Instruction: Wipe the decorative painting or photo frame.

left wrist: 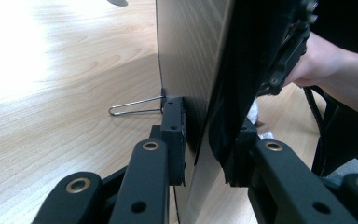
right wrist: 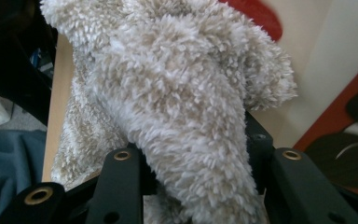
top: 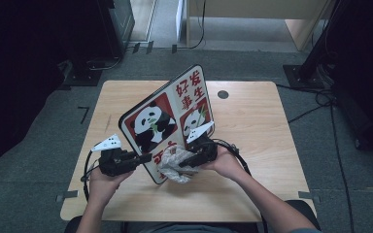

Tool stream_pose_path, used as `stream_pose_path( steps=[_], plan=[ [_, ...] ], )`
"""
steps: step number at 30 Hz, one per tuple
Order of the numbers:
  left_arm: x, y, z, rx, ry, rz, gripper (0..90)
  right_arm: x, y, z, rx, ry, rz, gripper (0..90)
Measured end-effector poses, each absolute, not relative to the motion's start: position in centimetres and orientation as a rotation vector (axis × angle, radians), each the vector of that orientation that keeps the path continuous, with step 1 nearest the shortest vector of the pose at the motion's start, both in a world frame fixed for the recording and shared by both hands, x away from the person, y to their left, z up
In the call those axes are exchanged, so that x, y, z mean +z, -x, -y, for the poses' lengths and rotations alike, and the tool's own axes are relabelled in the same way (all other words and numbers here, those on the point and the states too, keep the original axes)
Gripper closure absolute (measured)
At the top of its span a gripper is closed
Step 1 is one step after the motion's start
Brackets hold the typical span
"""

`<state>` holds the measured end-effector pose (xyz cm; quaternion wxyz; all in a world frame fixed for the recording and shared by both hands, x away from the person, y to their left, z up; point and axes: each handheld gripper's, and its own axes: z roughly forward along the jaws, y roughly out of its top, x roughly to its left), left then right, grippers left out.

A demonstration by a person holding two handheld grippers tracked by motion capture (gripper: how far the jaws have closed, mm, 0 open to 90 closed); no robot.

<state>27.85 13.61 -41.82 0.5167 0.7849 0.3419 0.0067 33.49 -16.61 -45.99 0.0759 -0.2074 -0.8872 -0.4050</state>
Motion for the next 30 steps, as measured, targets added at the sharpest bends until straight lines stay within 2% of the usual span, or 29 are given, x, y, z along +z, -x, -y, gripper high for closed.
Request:
stream_pose_path(
  steps=[17,22,30],
  plan=[
    [-41.7,-27.9,-13.7,0.017,-1.88,-0.818,73.1,-48.7,-33.1,16.8,-1.115,0.613,2.662,62.4],
    [-41.6,-27.9,-13.8,0.018,-1.878,-0.821,68.8,-48.2,-33.3,17.0,-1.113,0.604,2.634,64.2],
    [-41.3,-27.5,-14.2,0.011,-1.881,-0.821,67.9,-46.1,-33.3,17.6,-1.181,0.61,2.605,64.4]
  ],
)
